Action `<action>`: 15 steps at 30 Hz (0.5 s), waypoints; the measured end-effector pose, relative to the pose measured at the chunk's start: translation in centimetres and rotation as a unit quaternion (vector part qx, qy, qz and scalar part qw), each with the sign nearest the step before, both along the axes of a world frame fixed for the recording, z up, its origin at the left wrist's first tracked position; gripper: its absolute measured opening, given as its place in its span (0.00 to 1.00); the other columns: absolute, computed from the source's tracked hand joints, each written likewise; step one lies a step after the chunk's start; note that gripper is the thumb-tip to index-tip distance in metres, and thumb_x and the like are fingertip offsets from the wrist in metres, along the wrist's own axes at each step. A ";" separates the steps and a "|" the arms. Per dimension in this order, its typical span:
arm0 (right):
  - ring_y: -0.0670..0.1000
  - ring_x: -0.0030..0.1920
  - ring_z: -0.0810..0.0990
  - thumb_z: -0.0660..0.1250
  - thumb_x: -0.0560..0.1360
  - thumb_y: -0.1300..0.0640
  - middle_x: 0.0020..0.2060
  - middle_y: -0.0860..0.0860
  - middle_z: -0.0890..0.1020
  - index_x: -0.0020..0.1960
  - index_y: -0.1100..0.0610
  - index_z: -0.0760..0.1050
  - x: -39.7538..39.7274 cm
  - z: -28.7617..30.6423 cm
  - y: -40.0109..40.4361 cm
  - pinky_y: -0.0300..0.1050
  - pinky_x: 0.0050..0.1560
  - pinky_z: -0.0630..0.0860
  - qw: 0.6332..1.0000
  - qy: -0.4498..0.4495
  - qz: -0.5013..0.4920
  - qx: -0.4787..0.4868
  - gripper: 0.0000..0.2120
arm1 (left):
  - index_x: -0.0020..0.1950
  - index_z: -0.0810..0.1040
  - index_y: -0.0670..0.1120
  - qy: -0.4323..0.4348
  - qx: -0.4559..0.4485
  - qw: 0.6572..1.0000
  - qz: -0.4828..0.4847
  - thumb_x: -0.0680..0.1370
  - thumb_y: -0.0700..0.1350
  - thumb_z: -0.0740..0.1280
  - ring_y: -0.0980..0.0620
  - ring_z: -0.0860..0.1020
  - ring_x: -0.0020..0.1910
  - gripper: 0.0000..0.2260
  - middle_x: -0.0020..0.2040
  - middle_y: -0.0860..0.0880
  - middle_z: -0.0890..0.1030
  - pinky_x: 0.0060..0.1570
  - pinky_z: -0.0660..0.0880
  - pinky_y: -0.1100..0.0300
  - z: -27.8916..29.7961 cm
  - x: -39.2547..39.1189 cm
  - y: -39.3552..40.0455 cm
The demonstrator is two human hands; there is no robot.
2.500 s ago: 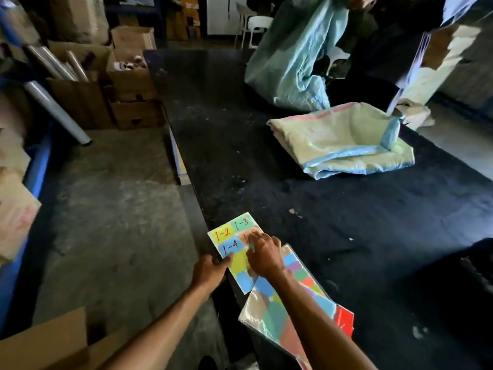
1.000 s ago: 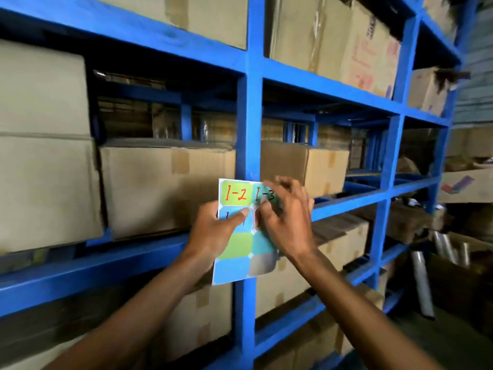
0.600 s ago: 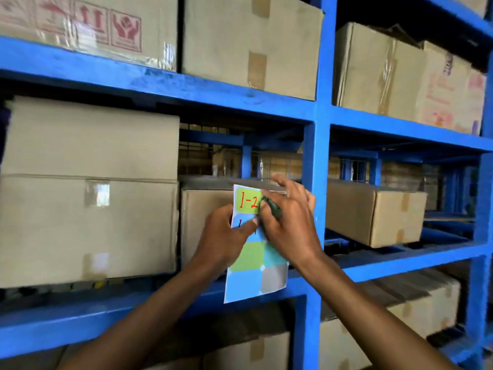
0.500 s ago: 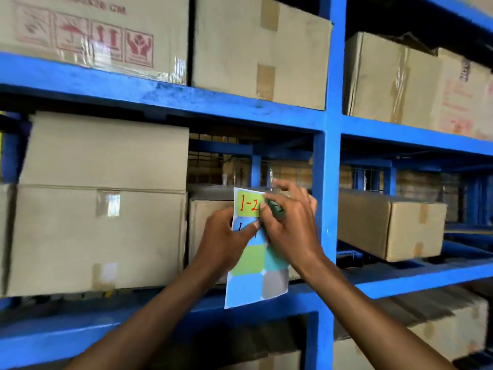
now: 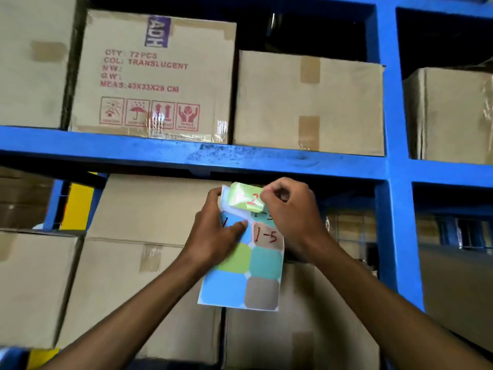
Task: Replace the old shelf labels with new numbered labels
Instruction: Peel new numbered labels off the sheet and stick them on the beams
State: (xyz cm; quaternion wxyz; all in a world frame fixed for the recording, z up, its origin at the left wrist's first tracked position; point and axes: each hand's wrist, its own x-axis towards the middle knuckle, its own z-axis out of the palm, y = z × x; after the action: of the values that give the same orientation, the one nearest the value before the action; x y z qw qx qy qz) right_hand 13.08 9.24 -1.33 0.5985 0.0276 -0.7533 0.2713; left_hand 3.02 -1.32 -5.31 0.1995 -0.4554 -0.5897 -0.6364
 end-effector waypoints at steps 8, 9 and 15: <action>0.46 0.39 0.76 0.65 0.74 0.59 0.37 0.50 0.80 0.42 0.60 0.78 -2.5 6.4 1.6 0.36 0.38 0.71 0.999 0.004 0.005 0.047 0.05 | 0.63 0.65 0.62 -0.009 0.025 0.998 -0.050 0.72 0.39 0.72 0.49 0.84 0.42 0.28 0.54 0.50 0.82 0.39 0.82 0.49 2.8 -3.6 -1.5; 0.44 0.38 0.75 0.65 0.75 0.59 0.38 0.49 0.80 0.42 0.59 0.78 -2.8 7.1 1.9 0.33 0.37 0.70 0.998 -0.006 -0.003 0.060 0.05 | 0.66 0.62 0.63 -0.004 0.024 0.998 -0.057 0.72 0.39 0.72 0.50 0.84 0.41 0.32 0.54 0.52 0.81 0.37 0.82 0.52 3.1 -3.9 -1.8; 0.43 0.41 0.74 0.64 0.76 0.61 0.39 0.47 0.78 0.45 0.57 0.76 -4.4 9.7 2.7 0.29 0.36 0.70 0.989 -0.072 -0.035 0.127 0.04 | 0.71 0.46 0.72 0.056 -0.055 0.993 -0.087 0.73 0.39 0.71 0.52 0.85 0.40 0.44 0.47 0.67 0.82 0.33 0.81 0.58 4.4 -6.0 -2.7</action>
State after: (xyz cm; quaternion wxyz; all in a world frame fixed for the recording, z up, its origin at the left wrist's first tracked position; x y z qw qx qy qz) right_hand 8.68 11.92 8.38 0.5432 0.0572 -0.8235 0.1534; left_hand -3.03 -3.98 -0.87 0.1503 -0.5502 -0.5701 -0.5914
